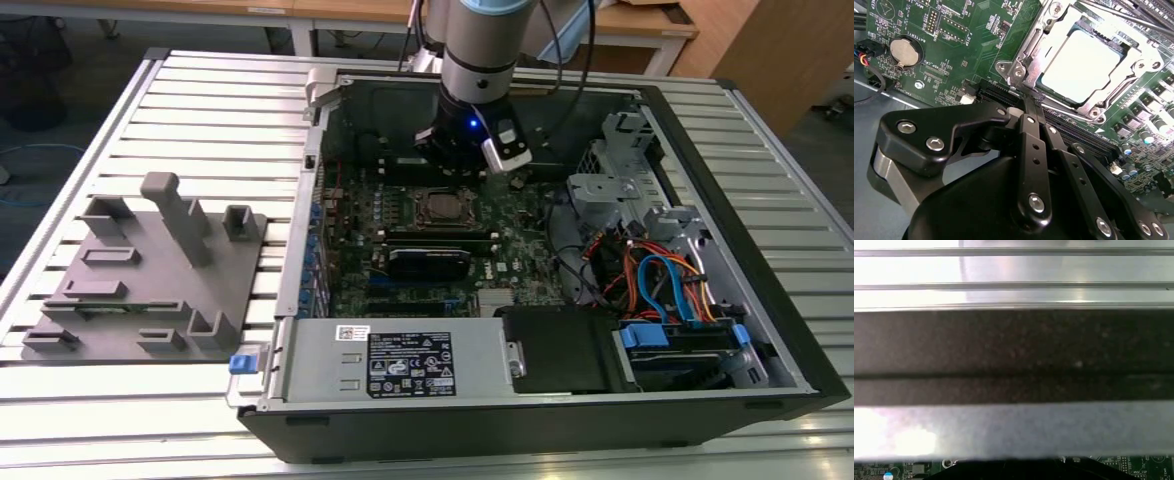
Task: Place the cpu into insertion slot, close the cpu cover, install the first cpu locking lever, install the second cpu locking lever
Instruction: 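Install the first cpu locking lever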
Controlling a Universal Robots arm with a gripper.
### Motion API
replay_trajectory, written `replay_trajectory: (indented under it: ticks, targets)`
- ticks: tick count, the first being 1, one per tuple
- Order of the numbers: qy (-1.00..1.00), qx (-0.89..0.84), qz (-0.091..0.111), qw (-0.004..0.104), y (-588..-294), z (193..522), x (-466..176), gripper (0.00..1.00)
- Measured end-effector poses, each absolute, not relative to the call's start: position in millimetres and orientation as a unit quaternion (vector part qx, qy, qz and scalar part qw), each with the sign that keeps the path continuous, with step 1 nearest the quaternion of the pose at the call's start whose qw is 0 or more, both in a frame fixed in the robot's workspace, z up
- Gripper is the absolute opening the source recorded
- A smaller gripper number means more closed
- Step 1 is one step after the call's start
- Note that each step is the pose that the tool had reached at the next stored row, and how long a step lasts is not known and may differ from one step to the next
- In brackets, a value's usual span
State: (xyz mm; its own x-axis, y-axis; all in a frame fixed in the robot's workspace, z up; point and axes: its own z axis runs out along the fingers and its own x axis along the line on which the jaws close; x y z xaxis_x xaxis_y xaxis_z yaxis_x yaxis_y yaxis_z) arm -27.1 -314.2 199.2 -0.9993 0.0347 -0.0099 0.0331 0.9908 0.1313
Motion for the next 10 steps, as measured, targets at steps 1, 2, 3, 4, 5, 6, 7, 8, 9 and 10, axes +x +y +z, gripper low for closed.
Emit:
replay_trajectory:
  ticks: [1,2,3,4,5,6,7,8,9,10]
  targets:
    - [0.998,0.017,0.066,0.006,-314.2,199.5,-27.1,0.11]
    - [0.998,0.017,0.066,0.006,-314.2,199.8,-27.1,0.11]
    - [0.998,0.017,0.066,0.006,-314.2,199.8,-27.1,0.11]
    - [0.998,0.017,0.066,0.006,-314.2,199.9,-27.1,0.11]
    - [0.998,0.017,0.066,0.006,-314.2,199.9,-27.1,0.11]
    - [0.998,0.017,0.066,0.006,-314.2,200.0,-27.1,0.11]
    - [0.998,0.017,0.066,0.006,-314.2,200.0,-27.1,0.11]
    - [0.998,0.017,0.066,0.006,-314.2,200.0,-27.1,0.11]
    - [0.998,0.017,0.066,0.006,-314.2,199.9,-27.0,0.11]
    - [0.998,0.017,0.066,0.006,-314.2,199.8,-26.9,0.11]
